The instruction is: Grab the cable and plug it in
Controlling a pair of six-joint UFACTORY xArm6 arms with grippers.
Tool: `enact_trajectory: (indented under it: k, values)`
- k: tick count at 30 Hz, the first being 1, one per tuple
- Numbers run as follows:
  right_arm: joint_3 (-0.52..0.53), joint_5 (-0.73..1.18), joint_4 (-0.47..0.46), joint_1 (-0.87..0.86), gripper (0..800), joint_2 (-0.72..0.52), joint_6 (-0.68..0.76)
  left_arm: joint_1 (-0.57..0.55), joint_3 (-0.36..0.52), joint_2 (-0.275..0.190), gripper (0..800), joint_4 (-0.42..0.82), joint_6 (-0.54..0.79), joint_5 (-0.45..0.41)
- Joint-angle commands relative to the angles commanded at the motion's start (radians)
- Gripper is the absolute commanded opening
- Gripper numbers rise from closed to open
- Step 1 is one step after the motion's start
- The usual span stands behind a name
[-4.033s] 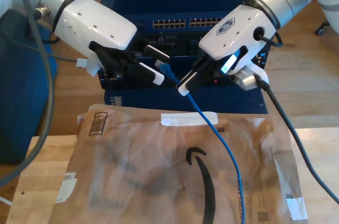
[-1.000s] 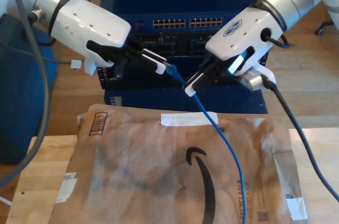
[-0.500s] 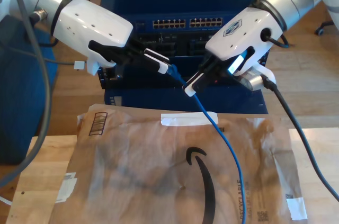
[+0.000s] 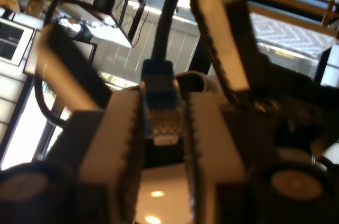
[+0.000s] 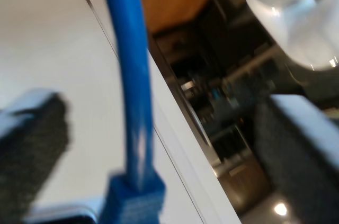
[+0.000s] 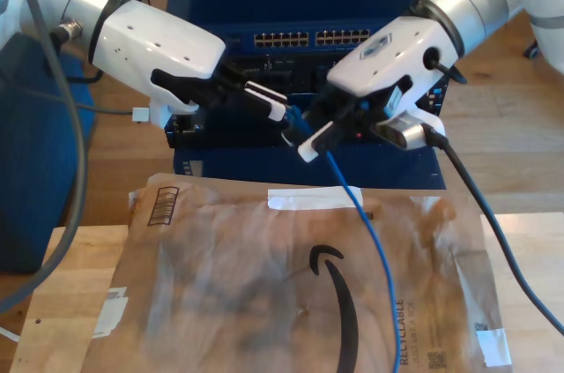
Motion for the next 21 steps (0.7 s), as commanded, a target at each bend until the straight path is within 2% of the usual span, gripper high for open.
enact_trajectory:
  k: [5,7,9,14,19,21]
  values:
    - [0.003,-0.118,-0.035,-0.025,755,-0.089,-0.018,0.006,-0.003,-0.002,3,0.002,-0.002,0.009]
    - [0.005,-0.153,-0.069,-0.031,794,-0.127,-0.018,0.029,0.012,0.005,5,-0.002,-0.002,0.035]
    - [0.025,-0.213,-0.098,-0.031,796,-0.18,-0.018,0.038,0.021,0.021,5,-0.002,-0.003,0.075]
    - [0.121,-0.419,-0.152,-0.025,797,-0.353,-0.02,0.077,0.02,0.132,6,-0.098,-0.029,0.209]
    - [0.127,-0.442,-0.155,-0.023,797,-0.44,-0.018,0.167,0.018,0.258,6,-0.275,-0.172,0.301]
    - [0.144,-0.446,-0.155,-0.021,796,-0.483,-0.064,0.181,0.018,0.296,6,-0.316,-0.204,0.336]
